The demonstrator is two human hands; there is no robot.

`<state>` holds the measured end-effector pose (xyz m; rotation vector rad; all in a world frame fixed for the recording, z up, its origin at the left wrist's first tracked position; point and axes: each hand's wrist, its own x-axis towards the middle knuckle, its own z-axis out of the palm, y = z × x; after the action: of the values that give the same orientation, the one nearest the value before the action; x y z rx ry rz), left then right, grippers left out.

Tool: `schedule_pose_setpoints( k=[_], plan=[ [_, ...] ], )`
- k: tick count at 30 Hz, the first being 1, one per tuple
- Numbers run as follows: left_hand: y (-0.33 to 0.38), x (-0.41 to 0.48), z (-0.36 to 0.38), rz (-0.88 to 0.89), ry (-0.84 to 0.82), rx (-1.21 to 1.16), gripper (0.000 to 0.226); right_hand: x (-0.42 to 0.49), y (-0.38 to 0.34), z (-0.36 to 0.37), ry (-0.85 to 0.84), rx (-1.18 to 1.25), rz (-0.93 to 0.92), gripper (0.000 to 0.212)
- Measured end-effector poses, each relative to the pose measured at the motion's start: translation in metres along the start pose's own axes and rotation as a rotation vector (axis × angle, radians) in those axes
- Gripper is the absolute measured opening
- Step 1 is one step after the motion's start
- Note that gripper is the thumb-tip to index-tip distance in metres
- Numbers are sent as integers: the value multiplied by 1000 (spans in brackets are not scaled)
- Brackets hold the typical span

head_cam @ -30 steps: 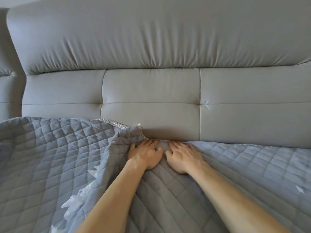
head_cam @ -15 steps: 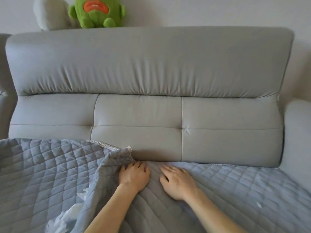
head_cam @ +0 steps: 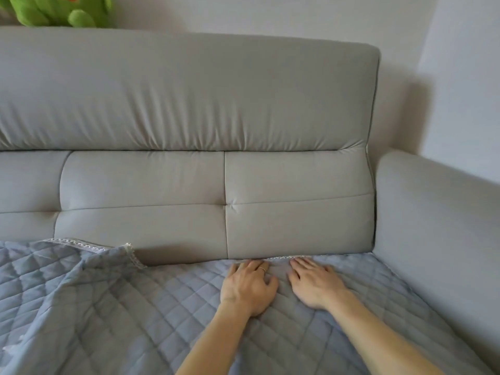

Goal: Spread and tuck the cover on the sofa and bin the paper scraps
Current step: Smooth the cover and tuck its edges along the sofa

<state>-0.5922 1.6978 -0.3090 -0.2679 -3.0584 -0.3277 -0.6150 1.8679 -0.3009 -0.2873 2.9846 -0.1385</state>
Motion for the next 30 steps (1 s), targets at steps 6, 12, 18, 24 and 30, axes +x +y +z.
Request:
schedule_pose_setpoints(
  k=[6, 12, 18, 24, 30],
  plan=[
    [19, 35, -4, 42, -55, 25, 57, 16, 26, -18, 3, -12, 74, 60],
    [23, 25, 20, 13, -139, 44, 60, 19, 21, 5, -7, -69, 138, 62],
    [25, 17, 36, 1, -154, 40, 61, 7, 25, 36, 154, 29, 105, 51],
    [25, 14, 20, 16, -104, 42, 59, 15, 19, 16, 122, -12, 13, 46],
    [0, 20, 36, -28, -101, 19, 59, 27, 9, 23, -55, 92, 11, 54]
  ],
)
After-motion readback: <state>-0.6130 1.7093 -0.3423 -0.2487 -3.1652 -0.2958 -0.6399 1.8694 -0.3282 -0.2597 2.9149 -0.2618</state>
